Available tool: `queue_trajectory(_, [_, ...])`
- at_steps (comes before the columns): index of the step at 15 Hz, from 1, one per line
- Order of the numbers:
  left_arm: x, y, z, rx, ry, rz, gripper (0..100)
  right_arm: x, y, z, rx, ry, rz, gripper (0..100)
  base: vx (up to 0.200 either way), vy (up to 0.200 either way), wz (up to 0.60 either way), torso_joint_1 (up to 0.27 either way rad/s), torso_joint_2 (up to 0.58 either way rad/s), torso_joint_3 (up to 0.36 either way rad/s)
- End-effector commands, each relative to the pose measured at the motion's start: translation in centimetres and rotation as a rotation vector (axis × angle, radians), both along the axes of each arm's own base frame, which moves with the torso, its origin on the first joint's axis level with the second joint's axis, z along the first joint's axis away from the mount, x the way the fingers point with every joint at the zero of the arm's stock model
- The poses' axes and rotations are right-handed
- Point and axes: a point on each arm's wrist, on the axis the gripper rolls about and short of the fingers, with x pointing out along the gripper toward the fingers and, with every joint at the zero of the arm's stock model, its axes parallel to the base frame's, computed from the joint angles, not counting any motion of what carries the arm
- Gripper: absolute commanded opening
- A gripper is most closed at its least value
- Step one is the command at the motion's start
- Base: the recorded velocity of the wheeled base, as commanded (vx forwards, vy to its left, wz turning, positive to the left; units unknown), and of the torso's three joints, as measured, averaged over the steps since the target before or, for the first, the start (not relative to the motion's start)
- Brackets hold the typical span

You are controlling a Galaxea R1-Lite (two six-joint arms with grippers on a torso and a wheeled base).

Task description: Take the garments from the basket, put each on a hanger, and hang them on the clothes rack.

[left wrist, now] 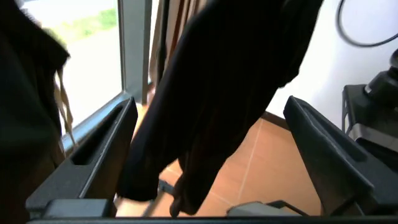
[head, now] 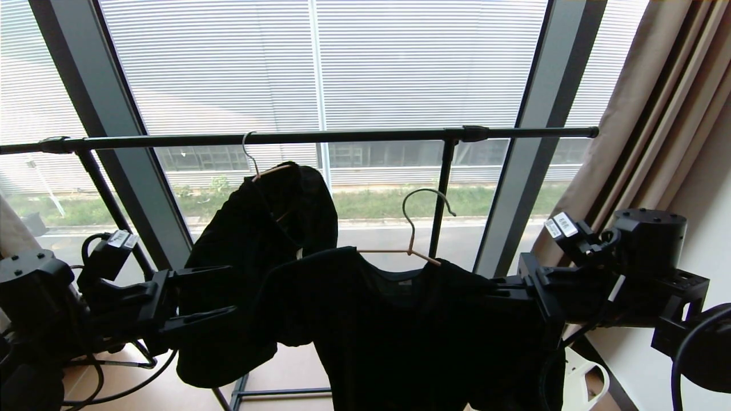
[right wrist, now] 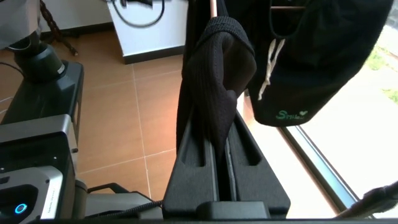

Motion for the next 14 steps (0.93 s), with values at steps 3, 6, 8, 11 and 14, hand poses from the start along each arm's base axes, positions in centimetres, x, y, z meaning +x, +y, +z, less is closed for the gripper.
queue_trajectory(3, [-2.5, -1.7, 4.4, 0.005, -0.114, -0.057, 100, -0.5, 2.1, -1.6, -0.021, 0.054, 0.072, 0, 0.0, 0.0, 0.0, 0.0, 0.0, 0.0])
queue_trajectory(6, [-3.1, -2.3, 5.9, -0.002, -0.052, -0.079, 100, -0.7, 2.7, -1.9, -0.026, 0.064, 0.096, 0, 0.0, 0.0, 0.0, 0.0, 0.0, 0.0])
queue_trajectory(8, [-3.0, -2.5, 6.5, -0.004, -0.016, -0.086, 100, -0.8, 3.1, -2.3, -0.031, 0.075, 0.108, 0, 0.0, 0.0, 0.0, 0.0, 0.0, 0.0])
queue_trajectory(11, [-2.6, -2.8, 6.9, -0.004, 0.002, -0.1, 100, -0.8, 3.2, -2.4, -0.033, 0.079, 0.11, 0, 0.0, 0.0, 0.0, 0.0, 0.0, 0.0])
queue_trajectory(14, [-2.5, -4.1, 6.0, 0.048, -0.055, -0.161, 100, -1.0, 3.5, -2.4, -0.035, 0.08, 0.12, 0, 0.0, 0.0, 0.0, 0.0, 0.0, 0.0])
